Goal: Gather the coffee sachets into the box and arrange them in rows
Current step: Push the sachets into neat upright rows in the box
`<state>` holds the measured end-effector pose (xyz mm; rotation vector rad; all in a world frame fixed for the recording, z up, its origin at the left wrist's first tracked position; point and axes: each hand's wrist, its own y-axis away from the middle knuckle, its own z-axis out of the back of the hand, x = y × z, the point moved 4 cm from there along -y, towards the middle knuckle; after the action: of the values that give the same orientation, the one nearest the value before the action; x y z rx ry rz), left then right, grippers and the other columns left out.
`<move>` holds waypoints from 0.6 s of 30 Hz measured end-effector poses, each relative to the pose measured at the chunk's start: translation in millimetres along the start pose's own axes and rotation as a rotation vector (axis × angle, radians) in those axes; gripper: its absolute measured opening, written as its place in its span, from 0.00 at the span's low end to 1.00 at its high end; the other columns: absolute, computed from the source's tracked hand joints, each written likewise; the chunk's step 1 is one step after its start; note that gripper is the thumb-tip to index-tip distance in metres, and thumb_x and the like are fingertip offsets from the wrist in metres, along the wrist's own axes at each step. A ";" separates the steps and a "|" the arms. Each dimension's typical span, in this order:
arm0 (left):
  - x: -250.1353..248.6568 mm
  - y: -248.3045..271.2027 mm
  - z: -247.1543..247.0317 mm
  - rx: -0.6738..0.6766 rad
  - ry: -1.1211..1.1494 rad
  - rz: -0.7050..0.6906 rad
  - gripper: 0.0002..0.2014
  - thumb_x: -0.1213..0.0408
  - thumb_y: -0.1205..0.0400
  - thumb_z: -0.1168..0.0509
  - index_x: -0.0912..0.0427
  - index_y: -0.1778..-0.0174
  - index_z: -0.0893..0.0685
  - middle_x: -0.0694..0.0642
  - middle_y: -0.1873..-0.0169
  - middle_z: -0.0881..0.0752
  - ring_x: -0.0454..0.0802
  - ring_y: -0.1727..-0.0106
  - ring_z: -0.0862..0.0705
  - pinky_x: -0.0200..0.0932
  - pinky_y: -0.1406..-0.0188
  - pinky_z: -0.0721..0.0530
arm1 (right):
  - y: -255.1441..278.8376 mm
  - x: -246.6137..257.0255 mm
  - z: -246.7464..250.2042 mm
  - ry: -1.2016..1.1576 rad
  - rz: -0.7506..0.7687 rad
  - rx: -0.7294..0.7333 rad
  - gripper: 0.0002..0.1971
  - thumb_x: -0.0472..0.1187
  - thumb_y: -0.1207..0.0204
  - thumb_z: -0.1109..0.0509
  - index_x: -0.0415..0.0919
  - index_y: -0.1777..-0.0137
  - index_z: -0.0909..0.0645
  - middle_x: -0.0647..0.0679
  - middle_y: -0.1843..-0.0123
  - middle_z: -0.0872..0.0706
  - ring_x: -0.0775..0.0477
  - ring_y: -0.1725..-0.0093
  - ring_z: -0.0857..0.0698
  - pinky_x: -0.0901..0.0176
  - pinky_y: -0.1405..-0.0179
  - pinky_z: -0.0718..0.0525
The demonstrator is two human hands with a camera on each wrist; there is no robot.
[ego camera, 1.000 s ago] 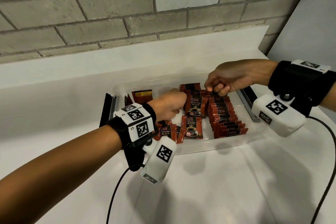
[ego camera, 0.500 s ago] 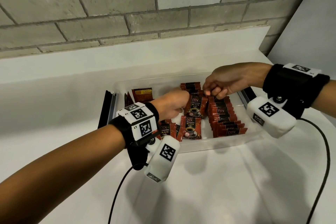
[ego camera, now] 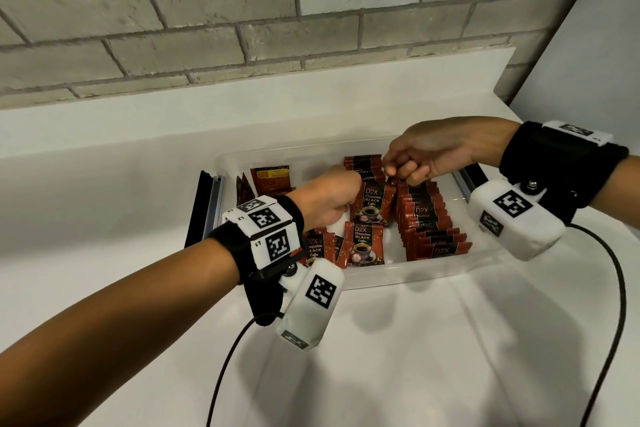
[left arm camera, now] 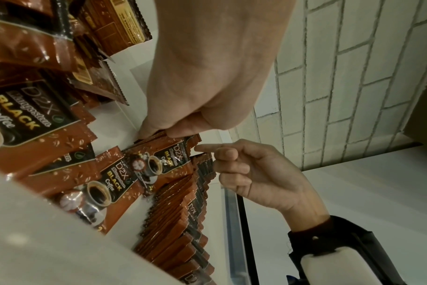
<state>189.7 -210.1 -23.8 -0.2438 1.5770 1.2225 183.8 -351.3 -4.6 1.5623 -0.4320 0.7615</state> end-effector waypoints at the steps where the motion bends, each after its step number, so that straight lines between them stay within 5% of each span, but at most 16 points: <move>1: 0.6 -0.6 0.1 -0.010 -0.006 0.004 0.19 0.84 0.21 0.53 0.58 0.70 0.30 0.52 0.72 0.28 0.44 0.68 0.30 0.35 0.70 0.34 | 1.6 1.8 1.7 0.014 0.006 -0.002 0.11 0.33 0.16 0.47 0.37 0.60 0.30 0.48 0.76 0.22 0.58 0.82 0.33 0.70 0.86 0.37; 6: 8.4 -5.3 2.1 0.004 -0.017 0.042 0.19 0.84 0.21 0.53 0.58 0.72 0.32 0.53 0.76 0.29 0.44 0.71 0.31 0.35 0.60 0.31 | 10.2 -8.1 3.8 0.150 -0.100 -0.018 0.11 0.33 0.18 0.45 0.32 0.59 0.25 0.43 0.69 0.23 0.56 0.81 0.35 0.69 0.89 0.36; 10: 12.7 -8.8 -2.2 0.076 -0.035 0.045 0.18 0.80 0.18 0.51 0.58 0.69 0.26 0.47 0.87 0.26 0.37 0.87 0.28 0.31 0.74 0.23 | 13.1 -17.9 -4.6 0.213 -0.154 0.000 0.11 0.33 0.17 0.46 0.32 0.58 0.26 0.43 0.70 0.19 0.57 0.82 0.35 0.70 0.88 0.36; 15: 15.7 -10.9 0.3 0.076 -0.018 0.065 0.17 0.84 0.22 0.52 0.64 0.61 0.21 0.50 0.82 0.20 0.41 0.78 0.21 0.39 0.62 0.23 | 12.0 -12.1 -12.5 0.209 -0.145 0.021 0.14 0.34 0.16 0.47 0.33 0.61 0.26 0.45 0.74 0.19 0.57 0.83 0.35 0.70 0.88 0.36; 18: 16.6 -9.5 -1.1 0.075 0.038 0.082 0.19 0.85 0.27 0.53 0.71 0.47 0.22 0.62 0.66 0.21 0.56 0.60 0.21 0.48 0.53 0.23 | 10.9 -12.3 -11.8 0.173 -0.136 0.016 0.11 0.34 0.16 0.47 0.35 0.60 0.27 0.45 0.73 0.20 0.57 0.83 0.34 0.70 0.88 0.36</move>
<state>188.8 -208.4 -42.8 -0.1553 1.6762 1.2249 165.3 -343.3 -5.1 1.5103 -0.1915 0.7885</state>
